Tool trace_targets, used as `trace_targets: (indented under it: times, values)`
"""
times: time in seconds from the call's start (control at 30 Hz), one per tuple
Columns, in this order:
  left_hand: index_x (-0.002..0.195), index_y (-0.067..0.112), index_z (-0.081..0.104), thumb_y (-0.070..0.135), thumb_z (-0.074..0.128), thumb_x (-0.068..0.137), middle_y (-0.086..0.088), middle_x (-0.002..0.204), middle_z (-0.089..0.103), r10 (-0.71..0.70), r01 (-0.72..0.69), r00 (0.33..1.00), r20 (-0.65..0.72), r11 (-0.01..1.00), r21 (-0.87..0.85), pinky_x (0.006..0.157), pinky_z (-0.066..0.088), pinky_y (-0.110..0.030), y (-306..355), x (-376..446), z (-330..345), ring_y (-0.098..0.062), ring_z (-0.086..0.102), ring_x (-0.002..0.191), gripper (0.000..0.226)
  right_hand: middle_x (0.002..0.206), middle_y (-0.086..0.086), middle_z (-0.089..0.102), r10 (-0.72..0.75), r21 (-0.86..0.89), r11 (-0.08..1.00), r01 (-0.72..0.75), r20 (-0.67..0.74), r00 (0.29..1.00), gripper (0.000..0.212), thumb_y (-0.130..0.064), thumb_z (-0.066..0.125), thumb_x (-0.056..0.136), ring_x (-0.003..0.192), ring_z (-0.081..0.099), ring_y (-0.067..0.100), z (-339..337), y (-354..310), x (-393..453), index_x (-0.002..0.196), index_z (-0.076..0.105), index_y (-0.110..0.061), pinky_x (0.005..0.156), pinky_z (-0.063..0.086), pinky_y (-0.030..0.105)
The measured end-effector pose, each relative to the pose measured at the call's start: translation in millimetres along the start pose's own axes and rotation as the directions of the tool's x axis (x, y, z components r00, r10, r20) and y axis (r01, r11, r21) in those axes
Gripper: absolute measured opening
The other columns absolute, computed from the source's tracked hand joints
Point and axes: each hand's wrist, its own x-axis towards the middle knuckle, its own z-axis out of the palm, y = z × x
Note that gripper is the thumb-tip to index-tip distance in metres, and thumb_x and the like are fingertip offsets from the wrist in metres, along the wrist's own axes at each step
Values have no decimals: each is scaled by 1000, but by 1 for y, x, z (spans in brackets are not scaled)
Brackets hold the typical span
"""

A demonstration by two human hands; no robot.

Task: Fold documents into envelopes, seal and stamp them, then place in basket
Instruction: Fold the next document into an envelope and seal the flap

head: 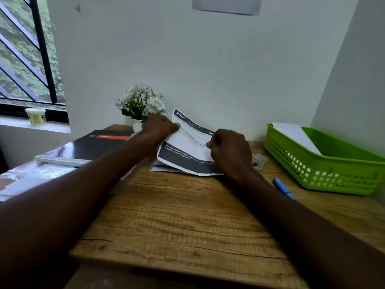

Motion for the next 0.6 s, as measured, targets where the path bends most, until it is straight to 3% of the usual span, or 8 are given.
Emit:
trace_targets:
  times: [0.07,0.13,0.23,0.33,0.4,0.43,0.5,0.6]
  values:
    - [78,-2,67,20,80,67,-29,92,71,24,-22,999,25,996,-86,85,56,-54,5,-6,-2,-40,70,83,28,93,-4,73,14,22,1000,-13,-64,998,26,-34,56,99,87,63,20,-3,-1,3,83,70,-18,66,36,30]
    - [89,-5,67,18,72,65,-30,90,65,31,-10,996,84,972,-236,70,53,-44,12,-13,-5,-41,63,74,34,96,3,73,34,15,999,-33,-80,996,41,-43,44,105,94,64,28,-3,-1,7,83,66,-17,69,36,33]
    - [105,-8,63,20,66,69,-36,96,63,-7,93,979,203,902,-421,62,50,-32,18,-22,-12,-37,62,75,45,124,9,67,104,94,991,-96,-95,990,45,-52,43,105,117,60,31,-4,2,14,123,65,-18,87,43,38]
    - [111,-10,61,19,61,71,-33,96,68,-13,128,974,228,859,-496,64,54,-31,25,-27,-21,-39,63,77,49,146,15,54,247,290,929,-228,-30,968,64,-55,50,102,135,50,33,-6,9,21,151,42,-15,107,39,40]
    - [121,-15,59,18,57,72,-37,116,66,14,133,967,256,828,-545,78,55,-41,31,-30,-23,-44,63,92,59,149,14,51,344,513,781,-356,123,931,75,-58,58,98,135,51,32,-5,13,25,154,36,-13,108,43,40]
    - [120,-15,60,15,49,79,-35,116,68,18,121,970,242,829,-547,79,57,-42,32,-31,-23,-44,66,93,52,145,14,55,374,629,656,-417,209,904,75,-57,63,95,127,57,30,-5,13,27,149,42,-10,102,48,40]
    - [111,-11,63,9,41,84,-27,103,74,20,118,971,236,824,-553,72,61,-39,33,-34,-25,-42,70,89,40,125,17,69,362,779,434,-454,310,879,60,-44,77,88,106,70,30,-7,13,32,128,57,-4,91,57,43]
    - [94,-2,67,11,47,95,-21,87,74,45,73,980,194,825,-561,57,60,-29,33,-36,-33,-35,72,71,24,109,16,73,339,855,281,-437,337,878,49,-12,86,80,95,74,30,-11,12,35,120,58,-5,92,60,48]
